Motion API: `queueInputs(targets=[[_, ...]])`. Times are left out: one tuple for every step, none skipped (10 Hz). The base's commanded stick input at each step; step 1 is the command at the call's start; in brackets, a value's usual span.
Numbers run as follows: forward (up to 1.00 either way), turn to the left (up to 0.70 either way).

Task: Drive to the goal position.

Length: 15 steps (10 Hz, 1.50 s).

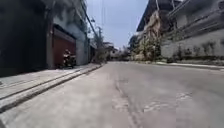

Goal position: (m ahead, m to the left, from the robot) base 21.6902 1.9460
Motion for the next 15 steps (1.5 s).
queueInputs(targets=[[1.0,0.0],[1.0,0.0],[1.0,-0.01],[1.0,-0.02],[1.0,-0.01],[1.0,0.0],[1.0,0.0],[1.0,0.0],[1.0,0.0],[1.0,-0.03],[1.0,-0.14],[1.0,-0.27],[1.0,-0.37],[1.0,-0.34],[1.0,-0.28]])
